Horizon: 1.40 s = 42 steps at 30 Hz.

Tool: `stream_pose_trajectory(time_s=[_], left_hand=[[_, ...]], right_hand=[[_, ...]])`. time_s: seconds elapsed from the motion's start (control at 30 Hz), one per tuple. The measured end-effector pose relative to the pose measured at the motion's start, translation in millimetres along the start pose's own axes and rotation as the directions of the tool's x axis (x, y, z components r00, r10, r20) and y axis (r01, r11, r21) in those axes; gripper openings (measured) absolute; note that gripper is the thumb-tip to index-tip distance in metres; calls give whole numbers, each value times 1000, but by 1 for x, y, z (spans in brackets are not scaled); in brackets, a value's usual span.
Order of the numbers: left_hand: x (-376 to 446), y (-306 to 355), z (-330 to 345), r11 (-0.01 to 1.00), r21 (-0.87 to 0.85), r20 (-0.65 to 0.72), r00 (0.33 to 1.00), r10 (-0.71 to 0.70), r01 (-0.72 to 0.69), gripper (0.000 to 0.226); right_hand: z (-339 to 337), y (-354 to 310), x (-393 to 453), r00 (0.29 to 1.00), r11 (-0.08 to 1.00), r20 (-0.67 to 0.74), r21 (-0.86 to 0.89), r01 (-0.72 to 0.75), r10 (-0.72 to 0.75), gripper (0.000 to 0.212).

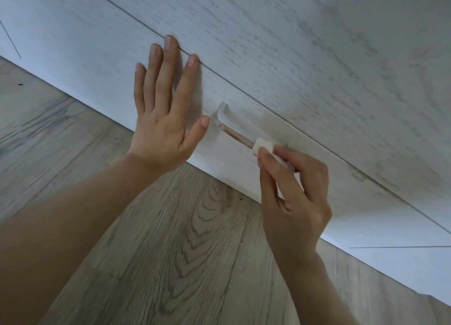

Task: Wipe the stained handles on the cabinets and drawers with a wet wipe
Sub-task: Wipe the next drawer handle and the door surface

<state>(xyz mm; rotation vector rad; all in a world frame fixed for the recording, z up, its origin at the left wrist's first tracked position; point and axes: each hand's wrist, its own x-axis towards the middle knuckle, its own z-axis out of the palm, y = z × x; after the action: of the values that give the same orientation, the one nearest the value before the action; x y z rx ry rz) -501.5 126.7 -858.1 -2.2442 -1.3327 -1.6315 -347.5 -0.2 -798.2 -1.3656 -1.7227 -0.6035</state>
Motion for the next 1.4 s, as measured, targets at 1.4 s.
stream_pose_trajectory(time_s=[1.4], left_hand=[[0, -2, 1, 1000, 28, -21, 1000, 3, -3, 62]], right_hand=[[-20, -16, 25, 955, 958, 147, 88, -273, 259, 17]])
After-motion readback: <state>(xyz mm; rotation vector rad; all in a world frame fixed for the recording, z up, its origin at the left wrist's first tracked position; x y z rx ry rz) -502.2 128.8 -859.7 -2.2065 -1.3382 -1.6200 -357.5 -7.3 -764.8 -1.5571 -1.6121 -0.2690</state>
